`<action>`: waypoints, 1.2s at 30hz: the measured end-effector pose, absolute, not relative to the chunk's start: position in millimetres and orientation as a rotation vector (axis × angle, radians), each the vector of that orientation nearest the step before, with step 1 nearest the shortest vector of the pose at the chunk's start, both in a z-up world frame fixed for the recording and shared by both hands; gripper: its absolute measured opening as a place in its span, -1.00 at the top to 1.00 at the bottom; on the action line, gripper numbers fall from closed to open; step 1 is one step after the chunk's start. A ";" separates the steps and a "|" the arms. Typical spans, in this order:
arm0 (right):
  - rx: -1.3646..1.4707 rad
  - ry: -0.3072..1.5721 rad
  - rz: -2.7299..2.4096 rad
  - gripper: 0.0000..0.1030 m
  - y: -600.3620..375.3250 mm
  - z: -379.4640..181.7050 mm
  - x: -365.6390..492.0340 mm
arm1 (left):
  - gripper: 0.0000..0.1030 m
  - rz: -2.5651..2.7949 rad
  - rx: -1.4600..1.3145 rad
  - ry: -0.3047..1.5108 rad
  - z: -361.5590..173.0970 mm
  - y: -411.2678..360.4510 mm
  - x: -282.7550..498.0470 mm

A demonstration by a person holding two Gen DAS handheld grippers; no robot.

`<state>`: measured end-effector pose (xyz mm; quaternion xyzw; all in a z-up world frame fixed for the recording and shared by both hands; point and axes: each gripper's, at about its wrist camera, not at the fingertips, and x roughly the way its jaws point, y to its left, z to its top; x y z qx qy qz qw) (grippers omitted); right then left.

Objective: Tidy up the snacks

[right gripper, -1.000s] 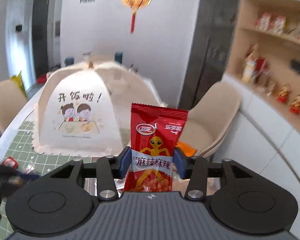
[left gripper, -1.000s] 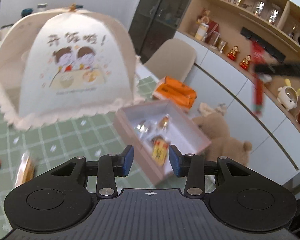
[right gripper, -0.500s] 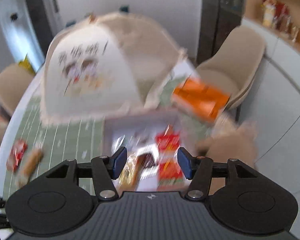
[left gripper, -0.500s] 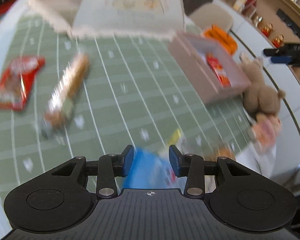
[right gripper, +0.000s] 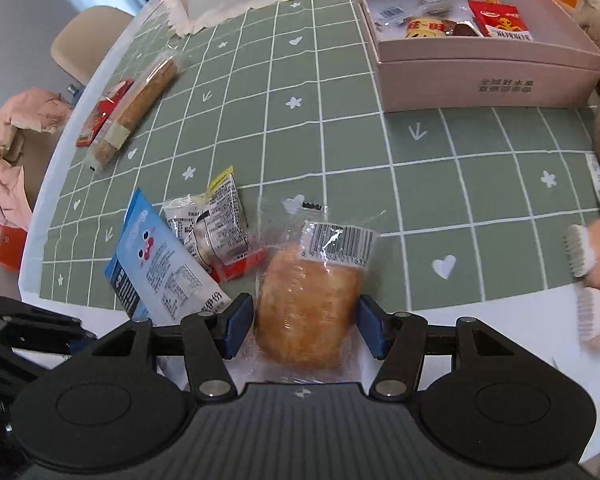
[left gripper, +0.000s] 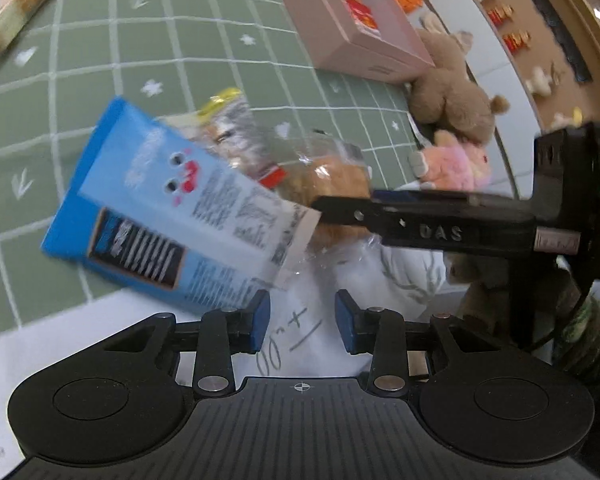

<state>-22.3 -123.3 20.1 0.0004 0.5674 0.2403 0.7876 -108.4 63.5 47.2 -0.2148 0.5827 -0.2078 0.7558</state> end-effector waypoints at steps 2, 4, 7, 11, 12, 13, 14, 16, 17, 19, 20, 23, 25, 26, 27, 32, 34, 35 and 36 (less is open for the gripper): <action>-0.046 1.164 0.480 -0.07 -124.6 21.4 -15.8 | 0.30 -0.458 -0.361 1.246 48.9 48.8 -105.1; -0.101 1.119 0.405 -0.07 -126.0 26.3 -4.3 | 0.32 -0.490 -0.293 1.256 43.6 36.5 -102.0; -0.188 1.051 0.339 -0.07 -124.9 34.8 -0.6 | 0.53 -0.452 -0.159 1.248 40.0 27.1 -103.3; -0.190 0.999 0.401 -0.07 -119.8 46.1 -11.0 | 0.60 -0.314 -0.016 1.179 45.5 41.6 -107.6; -0.200 0.985 0.423 -0.07 -114.6 46.3 -15.5 | 0.59 -0.261 0.013 1.165 46.9 49.8 -106.4; -0.220 0.964 0.441 -0.07 -108.2 46.0 -20.7 | 0.59 -0.209 0.031 1.158 47.0 59.8 -105.7; -0.240 0.945 0.454 -0.07 -100.4 44.5 -24.2 | 0.59 -0.157 0.036 1.154 46.7 71.4 -104.5; -0.276 0.911 0.497 -0.07 -84.4 43.3 -33.5 | 0.59 -0.051 -0.009 1.147 48.6 103.2 -102.9; -0.278 0.904 0.517 -0.07 -78.0 43.4 -36.4 | 0.59 -0.010 -0.042 1.141 51.5 116.6 -103.0; -0.261 0.900 0.566 -0.11 -67.9 42.9 -40.4 | 0.59 0.054 -0.109 1.116 62.6 142.7 -103.9; -0.245 0.901 0.587 -0.12 -62.5 40.9 -40.5 | 0.59 0.059 -0.142 1.100 68.0 151.0 -105.8; -0.198 0.907 0.605 -0.12 -43.1 31.7 -32.6 | 0.58 -0.023 -0.245 1.053 84.0 156.8 -108.1; -0.166 0.906 0.612 -0.12 -28.5 25.1 -20.4 | 0.57 -0.116 -0.286 1.066 84.2 146.1 -104.1; -0.149 0.907 0.628 -0.13 -20.8 22.7 -14.1 | 0.57 -0.146 -0.290 1.081 83.4 140.3 -104.2; -0.143 0.916 0.651 -0.14 -11.9 19.1 -7.2 | 0.57 -0.167 -0.276 1.107 80.9 132.1 -103.9; -0.167 0.936 0.678 0.15 -9.2 15.0 -10.3 | 0.57 -0.248 -0.226 1.172 78.7 109.9 -111.0; -0.174 0.954 0.661 0.29 -26.8 15.6 -22.9 | 0.57 -0.258 -0.256 1.157 78.1 108.0 -108.1; -0.161 0.962 0.650 0.29 -39.3 15.8 -31.3 | 0.57 -0.250 -0.278 1.143 75.9 108.7 -106.2; -0.148 0.969 0.646 0.29 -49.0 16.7 -37.7 | 0.57 -0.242 -0.295 1.132 74.4 108.6 -103.9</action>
